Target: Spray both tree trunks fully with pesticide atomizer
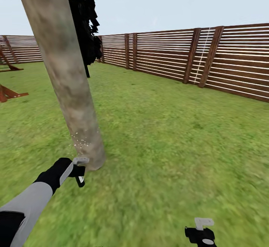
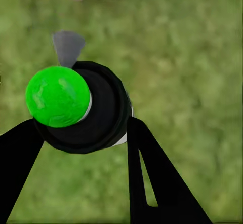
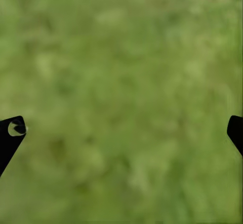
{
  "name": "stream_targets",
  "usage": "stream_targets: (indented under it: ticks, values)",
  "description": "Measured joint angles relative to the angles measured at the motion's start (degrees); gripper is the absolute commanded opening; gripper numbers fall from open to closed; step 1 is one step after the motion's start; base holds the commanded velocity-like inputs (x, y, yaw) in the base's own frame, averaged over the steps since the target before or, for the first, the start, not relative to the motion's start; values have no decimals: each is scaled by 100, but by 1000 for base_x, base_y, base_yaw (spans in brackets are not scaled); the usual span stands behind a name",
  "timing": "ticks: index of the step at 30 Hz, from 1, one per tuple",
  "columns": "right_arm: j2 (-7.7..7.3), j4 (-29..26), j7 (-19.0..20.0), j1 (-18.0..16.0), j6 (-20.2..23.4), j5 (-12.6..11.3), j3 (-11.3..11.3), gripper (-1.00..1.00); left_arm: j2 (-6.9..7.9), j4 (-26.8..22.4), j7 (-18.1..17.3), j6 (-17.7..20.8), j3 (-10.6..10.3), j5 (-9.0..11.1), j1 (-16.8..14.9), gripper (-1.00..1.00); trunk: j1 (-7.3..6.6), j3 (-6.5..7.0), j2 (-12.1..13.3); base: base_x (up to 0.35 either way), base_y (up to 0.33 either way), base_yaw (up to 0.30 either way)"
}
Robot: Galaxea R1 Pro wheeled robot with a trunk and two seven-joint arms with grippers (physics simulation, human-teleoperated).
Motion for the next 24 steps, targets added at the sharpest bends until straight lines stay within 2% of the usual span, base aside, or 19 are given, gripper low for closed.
stream_targets:
  ticks: [6, 14, 18, 24]
  values:
    - [0, 0, 0, 0, 0, 0, 0, 100, -2, 52, 4, -28, 2, 9, 114, -100, -2, 0, 0, 178, -242, 255]
    - [-1, -1, 1, 1, 0, -1, 0, 100, -20, 54, 8, -32, 2, 2, 121, -100, -1, 0, 0, 181, -235, 18]
    - [-1, -1, 1, 1, 0, -1, 0, 100, -17, 54, 10, -32, 2, 3, 123, -100, 0, 0, 0, 54, -265, 43]
    - [0, 0, 0, 0, 0, 0, 0, 100, 40, 93, 6, -37, 18, -3, 195, -100, 0, 0, 0, 7, -268, 257]
